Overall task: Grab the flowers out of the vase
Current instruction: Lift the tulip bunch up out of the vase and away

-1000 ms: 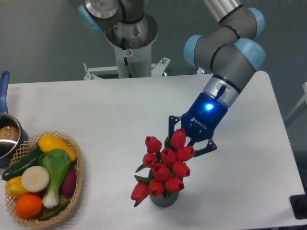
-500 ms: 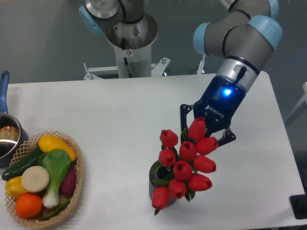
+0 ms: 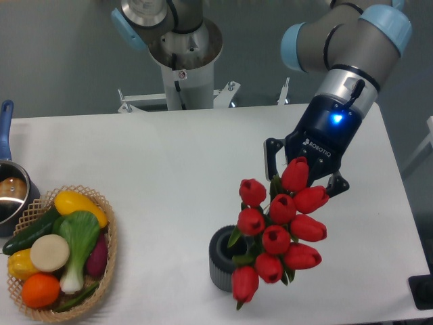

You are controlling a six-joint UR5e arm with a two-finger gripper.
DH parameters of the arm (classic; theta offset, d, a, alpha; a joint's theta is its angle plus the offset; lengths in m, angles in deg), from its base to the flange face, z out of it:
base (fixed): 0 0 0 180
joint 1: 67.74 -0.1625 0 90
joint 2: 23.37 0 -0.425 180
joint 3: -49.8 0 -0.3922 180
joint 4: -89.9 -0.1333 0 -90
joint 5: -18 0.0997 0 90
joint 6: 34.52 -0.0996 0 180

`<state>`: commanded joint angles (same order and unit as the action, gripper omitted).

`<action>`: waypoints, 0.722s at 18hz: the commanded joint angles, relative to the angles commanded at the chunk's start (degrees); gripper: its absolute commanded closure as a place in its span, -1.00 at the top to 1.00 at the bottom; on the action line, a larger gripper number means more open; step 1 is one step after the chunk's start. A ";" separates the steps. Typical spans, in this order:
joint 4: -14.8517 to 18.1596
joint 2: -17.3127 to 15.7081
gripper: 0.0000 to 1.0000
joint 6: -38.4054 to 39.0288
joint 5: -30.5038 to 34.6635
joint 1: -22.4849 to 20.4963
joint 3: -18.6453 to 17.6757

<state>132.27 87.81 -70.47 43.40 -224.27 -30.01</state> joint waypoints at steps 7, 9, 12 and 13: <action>0.00 0.09 -1.00 0.62 0.09 -0.52 0.09; 0.00 -0.09 -1.00 0.09 0.44 -2.54 -0.09; 0.09 -0.26 -1.00 -2.53 0.97 -6.58 -0.17; 0.17 -0.18 -1.00 -4.89 1.40 -7.55 -0.26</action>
<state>132.44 87.63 -75.37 44.80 -231.82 -30.27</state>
